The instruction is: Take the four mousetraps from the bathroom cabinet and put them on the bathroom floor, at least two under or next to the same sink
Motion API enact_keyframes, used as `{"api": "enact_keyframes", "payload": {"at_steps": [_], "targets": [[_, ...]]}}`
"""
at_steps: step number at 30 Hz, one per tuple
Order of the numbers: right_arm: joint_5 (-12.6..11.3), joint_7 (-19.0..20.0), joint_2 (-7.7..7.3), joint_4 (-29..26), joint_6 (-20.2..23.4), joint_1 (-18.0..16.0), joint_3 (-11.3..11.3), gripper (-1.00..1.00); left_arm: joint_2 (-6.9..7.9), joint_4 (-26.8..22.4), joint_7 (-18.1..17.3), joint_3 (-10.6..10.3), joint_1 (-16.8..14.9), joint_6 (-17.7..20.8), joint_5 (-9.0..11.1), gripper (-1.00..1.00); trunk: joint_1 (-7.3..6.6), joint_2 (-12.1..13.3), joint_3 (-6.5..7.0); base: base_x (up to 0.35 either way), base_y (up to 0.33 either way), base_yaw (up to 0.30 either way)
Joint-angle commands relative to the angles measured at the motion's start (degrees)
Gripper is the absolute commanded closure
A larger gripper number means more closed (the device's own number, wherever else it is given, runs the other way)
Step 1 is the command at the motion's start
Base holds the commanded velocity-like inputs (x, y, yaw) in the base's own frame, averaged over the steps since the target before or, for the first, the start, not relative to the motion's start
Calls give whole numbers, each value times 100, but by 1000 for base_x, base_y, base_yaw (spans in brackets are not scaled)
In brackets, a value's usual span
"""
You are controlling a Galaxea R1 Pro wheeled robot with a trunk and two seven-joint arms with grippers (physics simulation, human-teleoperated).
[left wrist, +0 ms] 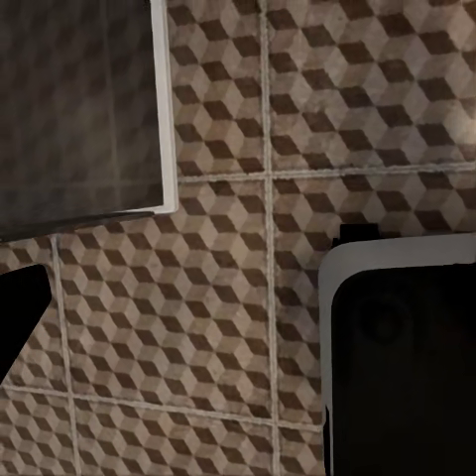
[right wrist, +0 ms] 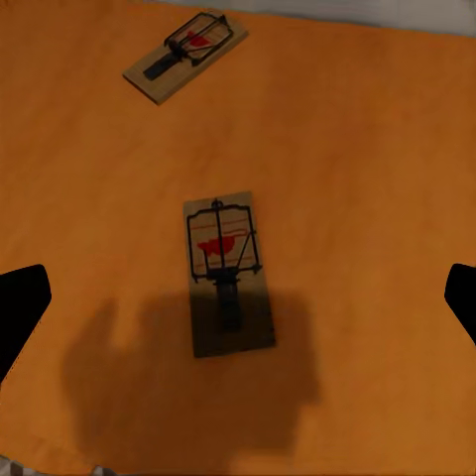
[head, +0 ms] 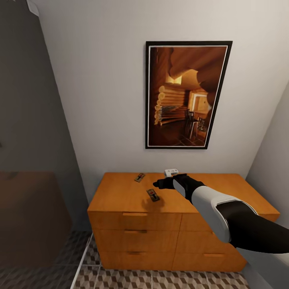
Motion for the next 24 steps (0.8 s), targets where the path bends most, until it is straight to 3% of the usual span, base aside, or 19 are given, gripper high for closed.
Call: {"api": "enact_keyframes", "payload": {"at_steps": [1, 24], "targets": [[-36, 12, -1, -8, 30, -4, 47, -100, -4, 23, 1, -47, -10, -39, 50, -100, 4, -13, -13, 43, 16, 0], [-36, 12, -1, -8, 30, -4, 47, -100, -4, 24, 1, -47, -10, -39, 50, -100, 4, -13, -29, 6, 2, 0]]}}
